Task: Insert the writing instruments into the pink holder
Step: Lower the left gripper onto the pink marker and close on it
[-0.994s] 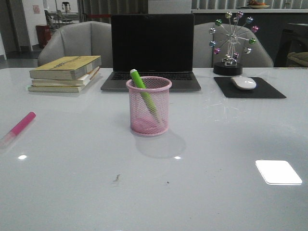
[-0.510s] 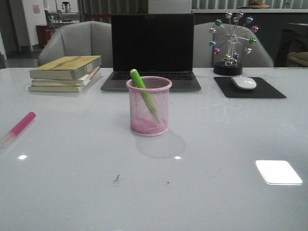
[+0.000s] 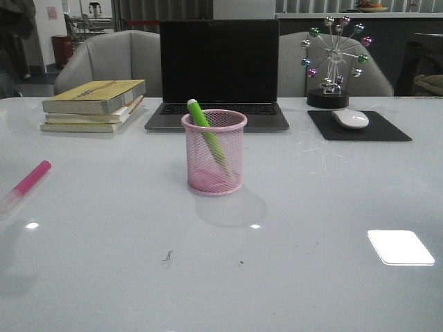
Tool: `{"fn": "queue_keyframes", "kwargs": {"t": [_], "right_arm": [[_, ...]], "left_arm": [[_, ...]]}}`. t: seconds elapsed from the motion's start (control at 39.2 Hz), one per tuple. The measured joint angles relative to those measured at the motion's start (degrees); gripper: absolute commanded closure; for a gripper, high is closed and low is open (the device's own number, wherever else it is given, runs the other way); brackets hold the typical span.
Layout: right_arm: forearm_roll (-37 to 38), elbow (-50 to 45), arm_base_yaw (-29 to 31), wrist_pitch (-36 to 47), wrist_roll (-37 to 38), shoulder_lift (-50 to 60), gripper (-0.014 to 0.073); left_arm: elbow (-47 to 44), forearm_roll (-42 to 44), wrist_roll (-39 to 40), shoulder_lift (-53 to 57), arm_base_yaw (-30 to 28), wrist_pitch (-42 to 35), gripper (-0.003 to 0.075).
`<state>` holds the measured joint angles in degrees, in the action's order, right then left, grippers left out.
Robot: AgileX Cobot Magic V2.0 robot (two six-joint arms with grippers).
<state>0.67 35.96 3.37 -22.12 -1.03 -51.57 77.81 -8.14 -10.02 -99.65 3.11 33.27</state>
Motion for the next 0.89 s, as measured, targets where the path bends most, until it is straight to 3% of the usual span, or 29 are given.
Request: {"fn": "queue_keyframes", "kwargs": {"t": [0.33,0.89], "right_arm": [[0.0,0.0,0.0,0.0,0.0,0.0,0.0223],[0.0,0.0,0.0,0.0,0.0,0.0,0.0223]], "left_arm": [[3.8,-1.1,0.0,-13.1,0.0,3.8,0.0366],[3.9,-2.3,0.0,-17.5,0.0,6.7,0.0366]]}}
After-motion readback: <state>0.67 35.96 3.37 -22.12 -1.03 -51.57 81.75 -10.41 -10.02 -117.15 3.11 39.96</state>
